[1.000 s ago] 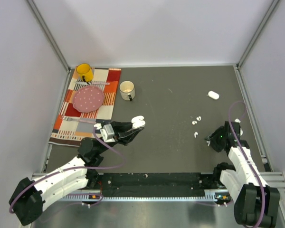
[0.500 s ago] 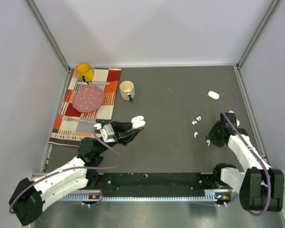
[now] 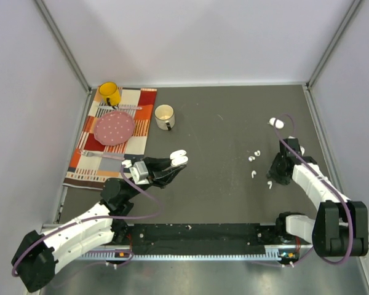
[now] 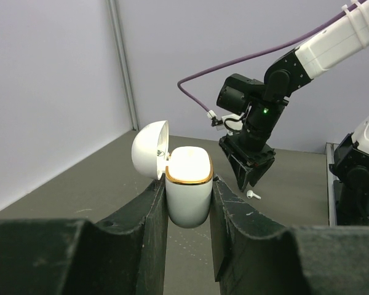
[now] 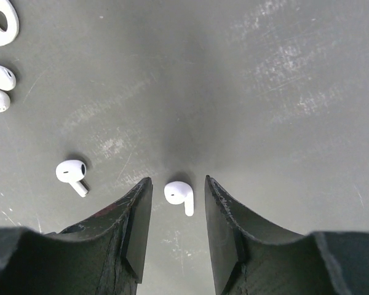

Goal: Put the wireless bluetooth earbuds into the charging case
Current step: Adjust the right earbud at the corner of the board.

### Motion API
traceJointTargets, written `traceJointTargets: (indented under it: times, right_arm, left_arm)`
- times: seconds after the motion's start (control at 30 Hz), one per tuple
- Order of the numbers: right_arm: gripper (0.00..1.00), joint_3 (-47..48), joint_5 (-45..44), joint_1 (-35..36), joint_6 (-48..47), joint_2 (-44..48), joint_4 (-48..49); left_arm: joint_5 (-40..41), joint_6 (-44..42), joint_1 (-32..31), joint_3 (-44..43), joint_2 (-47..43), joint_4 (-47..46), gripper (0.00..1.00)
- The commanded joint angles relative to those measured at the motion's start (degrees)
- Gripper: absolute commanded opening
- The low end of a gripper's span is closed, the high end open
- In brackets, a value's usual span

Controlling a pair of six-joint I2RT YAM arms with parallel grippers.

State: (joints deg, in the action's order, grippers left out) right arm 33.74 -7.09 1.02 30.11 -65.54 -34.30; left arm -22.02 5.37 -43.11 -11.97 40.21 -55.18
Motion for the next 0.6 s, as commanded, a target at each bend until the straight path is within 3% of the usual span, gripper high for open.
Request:
traceJointTargets:
  times: [0.0, 0.57]
  right_arm:
    - [0.4, 2.4, 2.0, 1.2, -3.0, -2.0, 0.5]
    - [0.39, 2.8, 0.7, 2.3, -2.4, -3.9, -0.2]
  left_arm:
    - [0.3, -0.7, 0.0, -0.5, -0.9, -1.3, 0.0]
    - [0.1, -0.5, -0.1, -0.5, -1.3, -0.8, 0.0]
